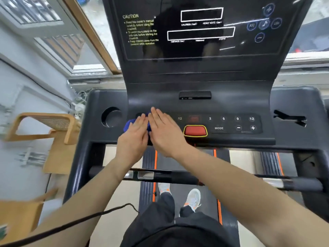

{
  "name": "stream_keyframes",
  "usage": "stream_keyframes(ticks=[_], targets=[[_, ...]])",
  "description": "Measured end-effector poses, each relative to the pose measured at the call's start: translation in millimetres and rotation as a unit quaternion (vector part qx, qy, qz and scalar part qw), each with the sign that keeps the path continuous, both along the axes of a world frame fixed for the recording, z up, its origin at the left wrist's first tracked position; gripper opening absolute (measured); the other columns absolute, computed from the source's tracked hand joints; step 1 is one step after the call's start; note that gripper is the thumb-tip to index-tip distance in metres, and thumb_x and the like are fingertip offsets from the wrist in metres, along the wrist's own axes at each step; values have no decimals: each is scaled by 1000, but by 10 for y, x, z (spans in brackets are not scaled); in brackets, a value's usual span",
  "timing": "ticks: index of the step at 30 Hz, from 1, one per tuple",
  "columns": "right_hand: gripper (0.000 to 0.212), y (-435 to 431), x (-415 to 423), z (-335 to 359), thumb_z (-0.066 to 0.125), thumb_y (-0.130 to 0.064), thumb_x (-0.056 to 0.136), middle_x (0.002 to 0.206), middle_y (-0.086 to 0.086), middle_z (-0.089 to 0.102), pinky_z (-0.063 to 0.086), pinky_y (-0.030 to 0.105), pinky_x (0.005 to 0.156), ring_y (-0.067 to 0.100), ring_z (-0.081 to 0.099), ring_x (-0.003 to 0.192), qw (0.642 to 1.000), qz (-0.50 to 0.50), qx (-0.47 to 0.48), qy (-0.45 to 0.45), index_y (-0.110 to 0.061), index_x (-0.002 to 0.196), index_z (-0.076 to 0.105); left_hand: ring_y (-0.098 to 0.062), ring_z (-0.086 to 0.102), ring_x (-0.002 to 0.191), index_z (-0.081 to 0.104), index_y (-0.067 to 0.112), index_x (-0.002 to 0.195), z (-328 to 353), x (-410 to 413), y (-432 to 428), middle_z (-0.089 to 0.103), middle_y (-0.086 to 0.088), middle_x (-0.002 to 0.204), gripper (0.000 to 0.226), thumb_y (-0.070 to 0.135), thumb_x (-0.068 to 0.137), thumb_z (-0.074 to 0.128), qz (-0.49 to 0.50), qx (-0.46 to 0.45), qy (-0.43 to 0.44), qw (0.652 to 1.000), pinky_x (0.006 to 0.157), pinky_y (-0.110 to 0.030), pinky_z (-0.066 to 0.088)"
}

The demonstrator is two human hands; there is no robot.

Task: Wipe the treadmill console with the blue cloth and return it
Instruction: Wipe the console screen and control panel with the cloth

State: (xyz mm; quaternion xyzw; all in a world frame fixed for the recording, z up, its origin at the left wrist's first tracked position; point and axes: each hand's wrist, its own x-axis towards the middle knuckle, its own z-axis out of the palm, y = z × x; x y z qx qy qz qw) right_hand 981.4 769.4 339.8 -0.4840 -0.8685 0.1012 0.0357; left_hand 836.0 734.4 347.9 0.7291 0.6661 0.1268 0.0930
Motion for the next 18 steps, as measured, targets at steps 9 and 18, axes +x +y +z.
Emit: stream_keyframes(ticks=[9, 18], targets=[[57, -448, 593, -138, 17, -13, 99, 154, 27, 39, 32, 45, 119, 38, 38, 144, 990, 28, 127, -49, 6, 146, 42, -32, 54, 130, 57, 1, 135, -39, 392, -320, 55, -17, 142, 48, 19, 95, 39, -107, 41, 65, 991, 103, -49, 45], [55, -614, 2333, -190, 49, -22, 101, 158, 21, 36, 28, 47, 120, 33, 35, 147, 976, -141, 145, -81, 1, 150, 39, -30, 44, 138, 45, 2, 145, -158, 1984, 64, 44, -16, 151, 55, 13, 92, 33, -301, 58, 123, 944, 113, -46, 35]])
